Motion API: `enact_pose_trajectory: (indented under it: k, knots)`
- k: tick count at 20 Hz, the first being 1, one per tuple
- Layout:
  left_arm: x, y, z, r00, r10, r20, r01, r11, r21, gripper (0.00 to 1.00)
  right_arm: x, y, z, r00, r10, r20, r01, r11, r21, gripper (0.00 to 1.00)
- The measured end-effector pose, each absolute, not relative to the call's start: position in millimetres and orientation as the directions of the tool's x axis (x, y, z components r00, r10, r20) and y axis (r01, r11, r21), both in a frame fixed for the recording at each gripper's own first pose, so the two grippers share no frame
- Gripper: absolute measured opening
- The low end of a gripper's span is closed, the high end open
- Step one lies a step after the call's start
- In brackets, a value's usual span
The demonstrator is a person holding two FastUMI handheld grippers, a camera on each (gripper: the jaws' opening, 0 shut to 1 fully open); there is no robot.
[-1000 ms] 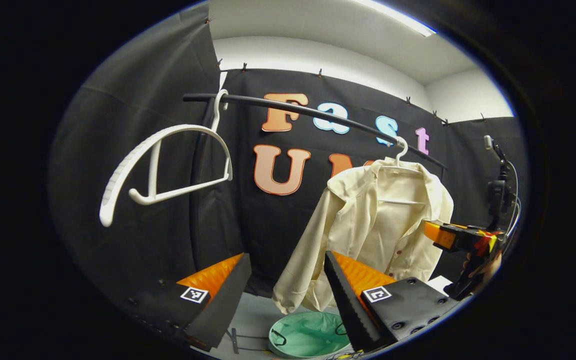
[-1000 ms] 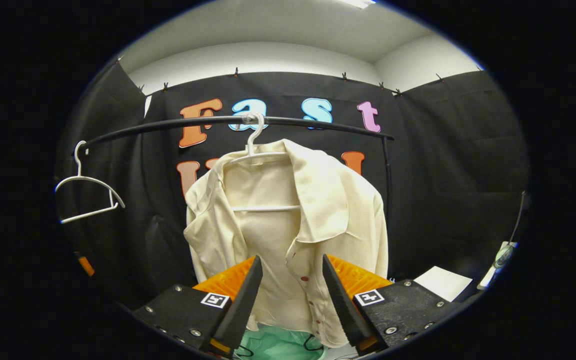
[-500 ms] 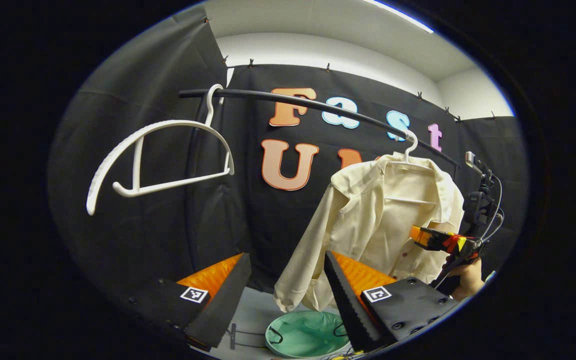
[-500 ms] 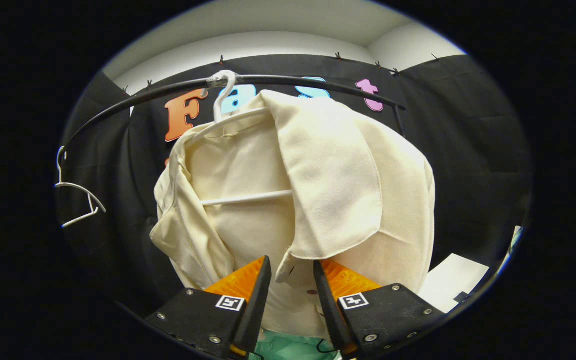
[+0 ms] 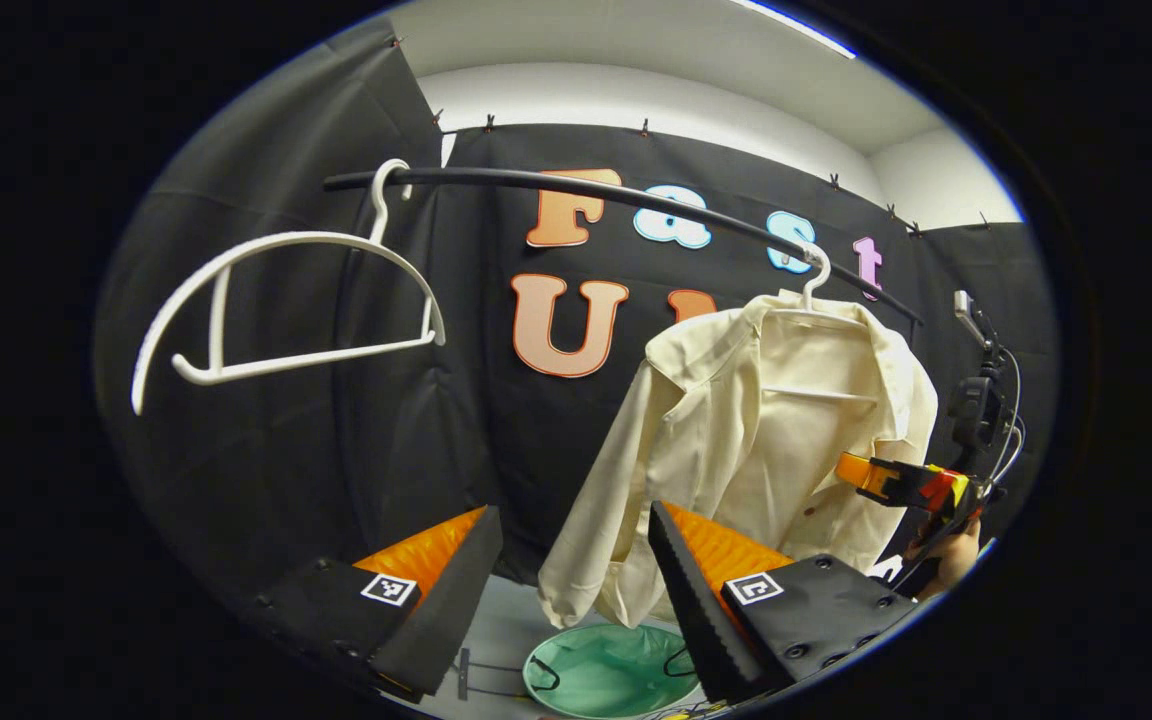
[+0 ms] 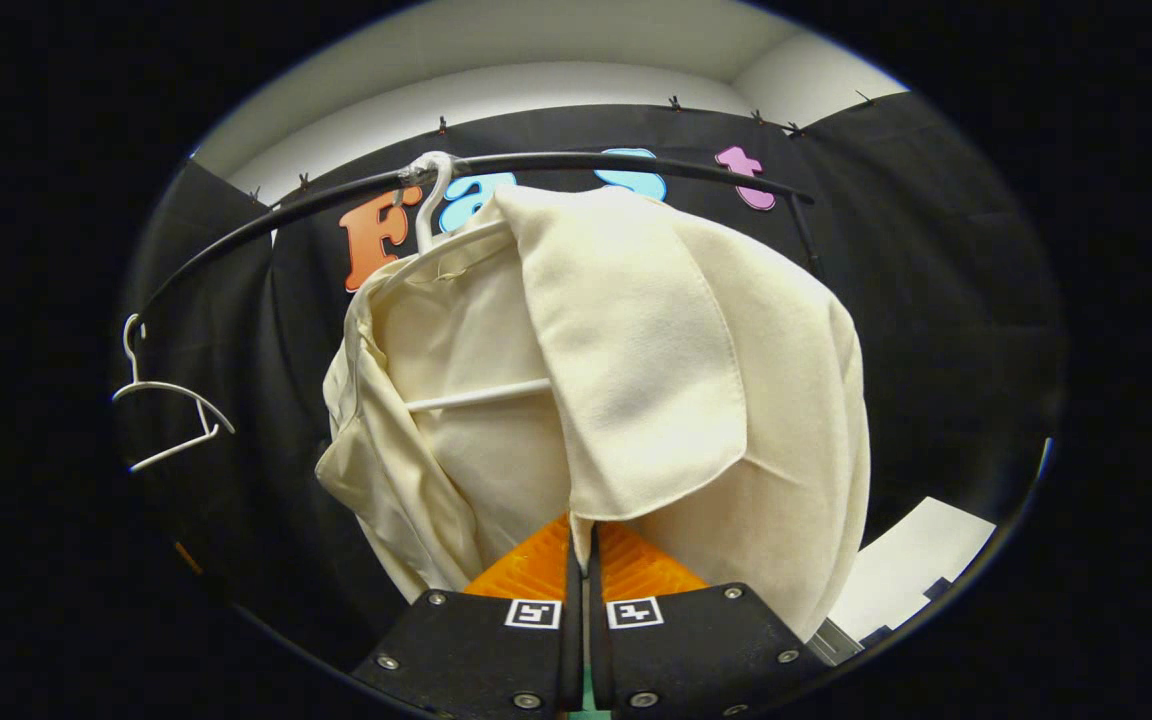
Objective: Grasp the clothes on the hanger with both hands and then place them into the laundry hamper below.
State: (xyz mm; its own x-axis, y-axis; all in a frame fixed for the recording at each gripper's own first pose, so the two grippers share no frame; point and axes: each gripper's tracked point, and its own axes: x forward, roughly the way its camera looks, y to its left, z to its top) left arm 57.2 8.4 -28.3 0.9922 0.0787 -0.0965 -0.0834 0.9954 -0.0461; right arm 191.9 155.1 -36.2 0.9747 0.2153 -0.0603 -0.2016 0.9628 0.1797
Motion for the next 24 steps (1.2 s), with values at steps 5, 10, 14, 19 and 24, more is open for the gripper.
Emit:
enact_pose_trajectory:
  k: [5,10,14,19,24]
  knots:
    - [76,-9,-30,0.995,0.034,-0.094,-0.036,0.999,-0.014,0.96,172,132,-28,0.977,0.208,-0.040,-0.200,0.970,0.137,0.01]
    - [100,-31,-27,0.996,-0.038,-0.082,0.039,0.999,0.009,0.96,156,117,-14,0.981,0.192,-0.012,-0.190,0.977,0.102,0.01]
    - [128,-45,-25,0.990,-0.121,-0.073,0.120,0.993,-0.022,0.96,149,121,-9,0.984,0.177,-0.008,-0.176,0.983,0.053,0.01]
    - [178,-48,-25,0.982,-0.180,-0.062,0.179,0.984,-0.011,0.96,144,124,-7,0.991,0.134,-0.010,-0.134,0.991,0.004,0.01]
    - [219,-58,-27,0.969,-0.240,-0.068,0.238,0.971,-0.034,0.96,139,125,-3,0.995,0.096,-0.008,-0.096,0.995,-0.018,0.01]
